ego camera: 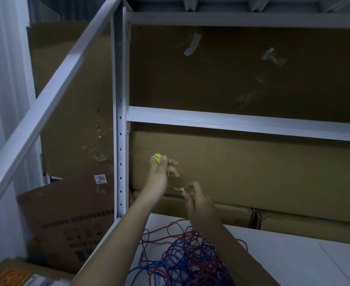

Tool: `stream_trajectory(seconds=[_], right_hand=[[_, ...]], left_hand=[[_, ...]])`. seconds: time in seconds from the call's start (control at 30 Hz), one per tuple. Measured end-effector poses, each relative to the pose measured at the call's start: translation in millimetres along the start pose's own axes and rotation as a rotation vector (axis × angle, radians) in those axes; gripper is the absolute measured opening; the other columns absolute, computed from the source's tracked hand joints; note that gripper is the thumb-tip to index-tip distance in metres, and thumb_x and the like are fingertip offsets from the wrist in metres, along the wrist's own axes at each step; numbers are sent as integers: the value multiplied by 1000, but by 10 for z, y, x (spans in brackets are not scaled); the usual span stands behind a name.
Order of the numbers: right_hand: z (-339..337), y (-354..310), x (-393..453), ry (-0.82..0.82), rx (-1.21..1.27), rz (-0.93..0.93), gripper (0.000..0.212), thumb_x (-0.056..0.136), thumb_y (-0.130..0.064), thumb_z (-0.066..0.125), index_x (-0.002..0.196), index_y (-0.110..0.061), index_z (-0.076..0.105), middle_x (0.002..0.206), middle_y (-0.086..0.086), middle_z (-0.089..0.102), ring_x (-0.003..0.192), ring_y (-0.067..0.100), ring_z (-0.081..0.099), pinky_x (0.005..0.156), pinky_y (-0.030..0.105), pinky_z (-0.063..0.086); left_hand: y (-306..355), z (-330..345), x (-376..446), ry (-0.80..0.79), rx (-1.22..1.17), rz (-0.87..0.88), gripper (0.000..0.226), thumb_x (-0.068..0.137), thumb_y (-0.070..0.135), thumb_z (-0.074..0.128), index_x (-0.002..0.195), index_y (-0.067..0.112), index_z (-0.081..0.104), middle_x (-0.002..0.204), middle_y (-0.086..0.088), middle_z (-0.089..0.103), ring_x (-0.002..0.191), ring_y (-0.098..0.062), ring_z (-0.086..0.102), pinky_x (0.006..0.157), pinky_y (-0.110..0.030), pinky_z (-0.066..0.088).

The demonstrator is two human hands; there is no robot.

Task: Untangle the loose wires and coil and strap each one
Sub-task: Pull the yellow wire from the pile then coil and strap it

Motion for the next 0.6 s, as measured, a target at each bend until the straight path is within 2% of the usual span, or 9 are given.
stream_trajectory(seconds=[0.03, 0.07, 0.13, 0.23, 0.3, 0.37, 0.4, 0.5, 0.6], right_hand=[[3, -39, -13, 6, -4, -11, 6, 101, -28, 41, 98, -30, 45, 63, -3, 54, 53, 11, 49, 49, 28, 36], [-3, -78, -16, 4, -20, -25, 9, 100, -27, 43, 91, -29, 44, 63, -2, 55, 52, 12, 49, 49, 28, 36], [-42, -136, 6, -1, -52, -41, 14, 99, -23, 46, 85, -25, 47, 64, 0, 55, 53, 11, 48, 50, 25, 34], [-130, -153, 69, 26, -95, -19, 18, 96, -19, 51, 79, -20, 52, 73, -7, 48, 63, 4, 44, 52, 20, 27], [-186, -102, 89, 61, -114, 57, 18, 96, -20, 51, 79, -17, 56, 75, -10, 48, 66, 4, 44, 53, 19, 30], [-219, -59, 82, 68, -150, 117, 21, 97, -24, 50, 76, -23, 55, 70, -11, 49, 63, 4, 45, 52, 21, 31], [-227, -42, 70, 61, -174, 139, 24, 97, -25, 50, 73, -27, 52, 66, -12, 49, 60, 4, 45, 50, 23, 30], [-259, 12, 38, 15, -243, 187, 27, 98, -28, 49, 71, -26, 51, 62, -8, 50, 57, 6, 45, 47, 24, 28], [-325, 61, 16, -84, -242, 207, 26, 98, -27, 50, 74, -19, 56, 67, 0, 55, 64, 15, 50, 54, 28, 33]], left_hand=[[-39, 6, -11, -43, 155, 23, 18, 105, 25, 27, 91, 23, 38, 81, -2, 60, 63, -9, 59, 76, -26, 47], [-88, 30, -27, -115, 298, 34, 16, 104, 28, 29, 91, 25, 36, 85, -3, 62, 69, -8, 60, 74, -27, 49], [-214, 73, -69, -273, 598, 40, 13, 103, 28, 33, 91, 22, 31, 98, -2, 61, 82, -7, 61, 71, -27, 51], [-284, 81, -108, -380, 982, 151, 13, 101, 24, 37, 94, 17, 28, 115, -7, 61, 106, -17, 61, 77, -33, 49], [-272, 117, -136, -404, 1117, 275, 12, 101, 26, 36, 94, 19, 29, 105, -7, 64, 94, -21, 63, 66, -36, 49], [-259, 127, -158, -402, 1193, 343, 14, 103, 31, 33, 95, 20, 29, 81, -2, 58, 71, -22, 57, 52, -33, 36], [-262, 127, -169, -413, 1198, 339, 15, 103, 32, 32, 96, 19, 30, 75, 0, 53, 65, -21, 53, 51, -33, 32], [-351, 104, -212, -521, 1086, 202, 19, 102, 32, 36, 97, 14, 36, 74, -6, 48, 63, -23, 46, 56, -34, 35], [-436, 132, -306, -664, 953, 87, 21, 97, 28, 46, 99, 8, 39, 78, -11, 44, 68, -21, 40, 60, -34, 33]])
Point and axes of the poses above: each hand's wrist, its own x-axis towards the middle knuckle, its own z-axis out of the palm, y = z × x, the point moved 6 cm from there along x, towards the middle knuckle
